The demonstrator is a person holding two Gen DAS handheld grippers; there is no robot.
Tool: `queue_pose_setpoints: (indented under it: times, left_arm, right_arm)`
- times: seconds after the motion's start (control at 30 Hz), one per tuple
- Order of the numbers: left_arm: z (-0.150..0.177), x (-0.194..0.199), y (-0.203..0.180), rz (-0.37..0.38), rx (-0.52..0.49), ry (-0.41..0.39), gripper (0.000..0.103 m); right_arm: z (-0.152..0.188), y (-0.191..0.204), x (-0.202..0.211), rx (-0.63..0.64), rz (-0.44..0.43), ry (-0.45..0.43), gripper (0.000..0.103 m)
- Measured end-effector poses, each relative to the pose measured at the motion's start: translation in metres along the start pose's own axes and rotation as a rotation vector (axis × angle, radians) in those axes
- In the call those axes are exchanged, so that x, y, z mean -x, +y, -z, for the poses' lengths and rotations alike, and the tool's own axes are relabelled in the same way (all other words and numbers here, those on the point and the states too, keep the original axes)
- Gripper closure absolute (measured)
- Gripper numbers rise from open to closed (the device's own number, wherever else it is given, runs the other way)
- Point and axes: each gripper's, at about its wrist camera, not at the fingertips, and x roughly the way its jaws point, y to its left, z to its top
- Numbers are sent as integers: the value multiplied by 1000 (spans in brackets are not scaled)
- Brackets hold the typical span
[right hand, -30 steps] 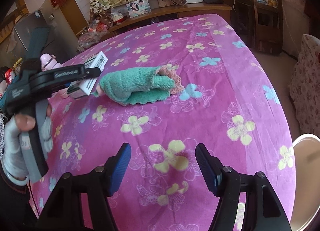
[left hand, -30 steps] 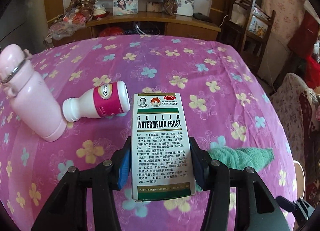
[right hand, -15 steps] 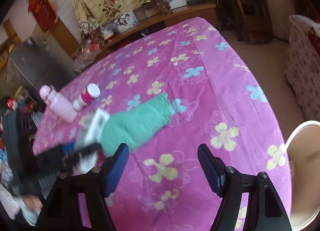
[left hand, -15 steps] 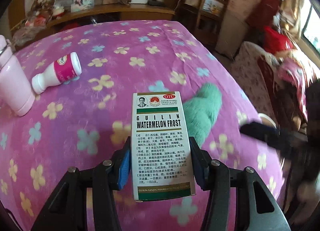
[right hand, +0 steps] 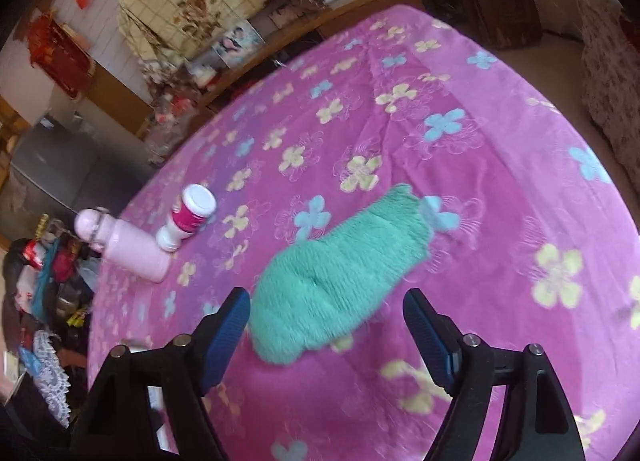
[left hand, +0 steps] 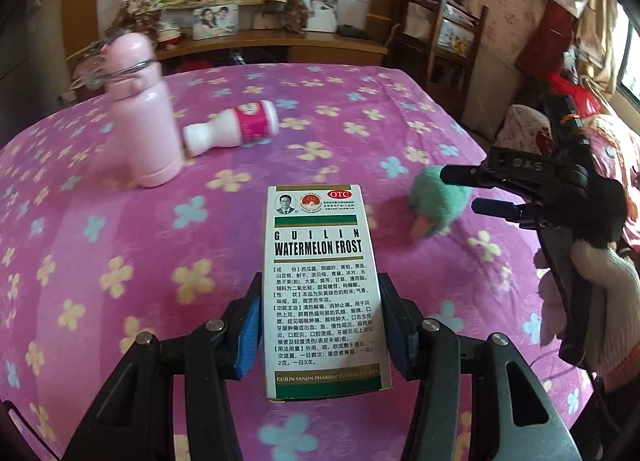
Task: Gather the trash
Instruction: 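Grasp the Watermelon Frost box with the left gripper while the right grasps the green cloth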
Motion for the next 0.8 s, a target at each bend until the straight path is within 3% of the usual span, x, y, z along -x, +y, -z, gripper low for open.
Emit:
queue_pose_setpoints:
  times: [0.1, 0.23, 0.3, 0.33, 0.57, 0.8]
  left_arm:
    - [1, 4, 10, -24, 5, -24, 49]
    - [4, 3, 10, -25, -2, -22, 49]
    - [6, 3, 9, -28, -6, -22, 49]
    - [7, 2, 8, -31, -9, -21, 49]
    - [12, 1, -9, -11, -5, -14, 49]
    - [20, 7, -38, 21, -17, -12, 49]
  right_arm:
    - [-3, 8, -17, -5, 29, 18, 21]
    - [-1, 25, -31, 93, 107, 3, 22]
    - [2, 26, -32, 124, 98, -5, 34]
    - [4, 27, -31, 147, 94, -3, 35]
    - [27, 38, 7, 312, 102, -9, 38]
    - [61, 36, 52, 401, 126, -18, 38]
